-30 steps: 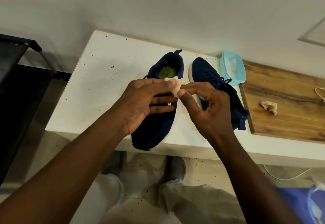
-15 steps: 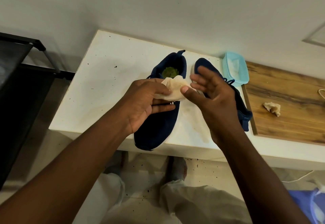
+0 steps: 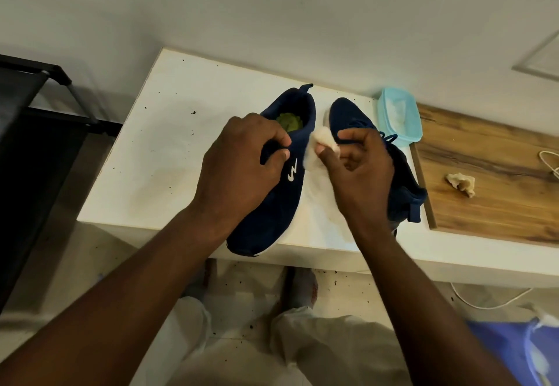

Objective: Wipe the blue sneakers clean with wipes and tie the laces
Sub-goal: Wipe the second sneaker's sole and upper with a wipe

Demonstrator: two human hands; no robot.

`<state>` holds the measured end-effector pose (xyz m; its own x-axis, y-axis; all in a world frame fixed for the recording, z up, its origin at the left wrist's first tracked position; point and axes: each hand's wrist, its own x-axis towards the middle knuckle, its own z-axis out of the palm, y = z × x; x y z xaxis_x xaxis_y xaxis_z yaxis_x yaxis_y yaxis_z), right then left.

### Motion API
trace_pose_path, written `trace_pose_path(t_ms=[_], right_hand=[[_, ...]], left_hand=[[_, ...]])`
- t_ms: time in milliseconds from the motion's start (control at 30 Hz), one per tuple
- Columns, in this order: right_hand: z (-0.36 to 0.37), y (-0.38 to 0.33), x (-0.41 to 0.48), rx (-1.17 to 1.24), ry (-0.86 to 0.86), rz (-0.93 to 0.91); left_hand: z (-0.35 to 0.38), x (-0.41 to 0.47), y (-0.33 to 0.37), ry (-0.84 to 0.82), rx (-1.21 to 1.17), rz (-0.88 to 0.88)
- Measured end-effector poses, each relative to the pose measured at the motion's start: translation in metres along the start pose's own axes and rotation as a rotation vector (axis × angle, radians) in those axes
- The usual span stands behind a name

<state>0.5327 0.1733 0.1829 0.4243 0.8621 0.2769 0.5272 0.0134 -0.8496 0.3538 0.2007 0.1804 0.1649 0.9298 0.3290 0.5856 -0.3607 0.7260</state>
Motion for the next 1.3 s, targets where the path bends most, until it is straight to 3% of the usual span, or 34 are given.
trace_pose_path(t_ms=[133,233,500,667,833,1067,1133,1233,1300], right_hand=[[0.023,0.029,-0.012,-0.242,-0.21,-0.131],[0.026,0.037,-0.012,-0.4,-0.228,-0.186],[0.022,0.013,-0.011,-0.335,-0.313,-0.195],[0.025,0.012,-0.026,-0.477,-0.549,-0.248],[0.021,0.019,-0.001,-0.465,-0.264,-0.226],[0.029,0.013,-0.032,-0.654,-0.555,-0.36],[0.018,0.014,-0.018,-0.586,-0.506,-0.306],[0.026,0.018,-0.001,-0.539,-0.302,-0.299],[0.039,0.016,-0.007,-0.582,-0.32,-0.339]], left_hand=[[0.015,0.001,-0.014,-0.072,0.251,0.09],[0.016,0.0,-0.014,-0.085,0.346,0.104],[0.011,0.001,-0.011,-0.111,0.419,0.118],[0.012,0.001,-0.012,-0.123,0.42,0.094],[0.014,0.001,-0.014,-0.139,0.445,0.106],[0.017,-0.002,-0.016,-0.138,0.52,0.079],[0.017,0.0,-0.018,-0.159,0.535,0.076],[0.017,0.003,-0.017,-0.228,0.524,0.069],[0.017,0.004,-0.017,-0.229,0.518,0.07]])
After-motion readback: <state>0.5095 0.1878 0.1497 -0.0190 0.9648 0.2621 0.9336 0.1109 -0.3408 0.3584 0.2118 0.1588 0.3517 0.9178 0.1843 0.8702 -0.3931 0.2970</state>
